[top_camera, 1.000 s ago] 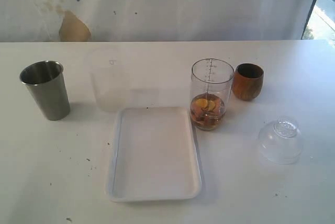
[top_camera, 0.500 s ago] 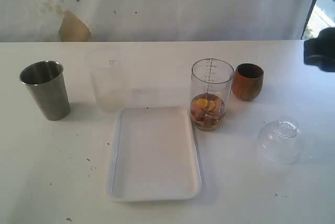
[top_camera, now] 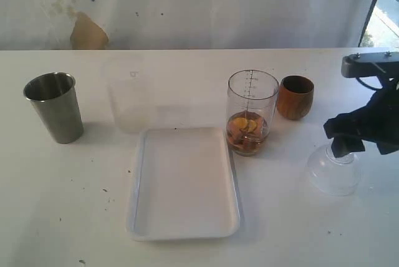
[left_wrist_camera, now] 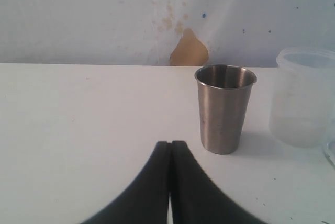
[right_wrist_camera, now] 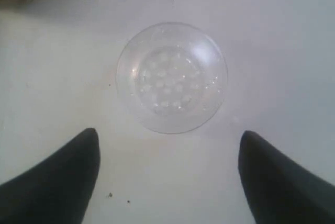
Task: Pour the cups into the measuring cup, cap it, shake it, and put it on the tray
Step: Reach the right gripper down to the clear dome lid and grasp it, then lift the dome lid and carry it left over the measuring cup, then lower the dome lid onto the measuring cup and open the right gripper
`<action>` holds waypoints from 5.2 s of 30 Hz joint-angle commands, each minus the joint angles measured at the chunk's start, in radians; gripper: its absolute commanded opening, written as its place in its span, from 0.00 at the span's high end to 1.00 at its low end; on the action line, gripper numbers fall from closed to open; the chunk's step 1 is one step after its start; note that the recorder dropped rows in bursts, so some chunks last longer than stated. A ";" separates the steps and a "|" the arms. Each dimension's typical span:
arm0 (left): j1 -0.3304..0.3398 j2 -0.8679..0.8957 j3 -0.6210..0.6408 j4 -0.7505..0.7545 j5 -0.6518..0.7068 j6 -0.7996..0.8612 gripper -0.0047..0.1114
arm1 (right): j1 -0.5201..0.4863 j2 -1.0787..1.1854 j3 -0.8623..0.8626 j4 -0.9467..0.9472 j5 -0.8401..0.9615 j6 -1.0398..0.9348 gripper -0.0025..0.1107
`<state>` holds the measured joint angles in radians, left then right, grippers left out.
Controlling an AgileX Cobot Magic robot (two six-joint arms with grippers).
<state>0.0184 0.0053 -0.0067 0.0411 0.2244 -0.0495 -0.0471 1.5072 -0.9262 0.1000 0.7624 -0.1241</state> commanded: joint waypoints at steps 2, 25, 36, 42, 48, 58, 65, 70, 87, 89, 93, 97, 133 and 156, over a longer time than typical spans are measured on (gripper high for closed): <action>-0.001 -0.005 0.007 -0.007 0.001 0.003 0.96 | -0.004 0.073 -0.035 -0.014 -0.031 -0.010 0.37; -0.001 -0.005 0.007 -0.007 0.001 0.003 0.96 | -0.004 0.179 -0.051 0.034 -0.087 -0.037 0.51; -0.001 -0.005 0.007 -0.007 0.001 0.003 0.96 | -0.004 0.188 -0.094 0.030 0.012 -0.042 0.98; -0.001 -0.005 0.007 -0.007 0.001 0.003 0.96 | -0.004 0.157 -0.155 0.030 0.095 -0.056 0.98; -0.001 -0.005 0.007 -0.007 0.001 0.003 0.96 | -0.004 0.095 -0.232 0.030 0.169 -0.056 0.98; -0.001 -0.005 0.007 -0.007 0.001 0.003 0.96 | 0.003 0.039 -0.510 0.045 0.337 -0.026 0.98; -0.001 -0.005 0.007 -0.007 0.001 0.003 0.96 | 0.072 0.042 -0.651 0.061 0.376 -0.007 0.98; -0.001 -0.005 0.007 -0.007 0.001 0.003 0.96 | 0.149 0.066 -0.720 0.084 0.399 -0.003 0.98; -0.001 -0.005 0.007 -0.007 0.001 0.003 0.96 | 0.268 0.282 -0.855 0.021 0.459 0.078 0.98; -0.001 -0.005 0.007 -0.007 0.001 0.003 0.96 | 0.268 0.289 -0.855 0.023 0.459 0.078 0.98; -0.001 -0.005 0.007 -0.007 0.001 0.003 0.96 | 0.268 0.312 -0.855 0.048 0.459 0.078 0.98; -0.001 -0.005 0.007 -0.007 0.001 0.003 0.96 | 0.268 0.325 -0.855 0.048 0.459 0.078 0.98; -0.001 -0.005 0.007 -0.007 0.001 0.003 0.96 | 0.268 0.365 -0.852 0.085 0.459 0.009 0.91; -0.001 -0.005 0.007 -0.007 0.001 0.003 0.96 | 0.268 0.219 -0.857 0.036 0.326 0.003 0.54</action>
<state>0.0184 0.0053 -0.0067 0.0404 0.2247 -0.0495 0.2203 1.7593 -1.7814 0.1434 1.1263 -0.1134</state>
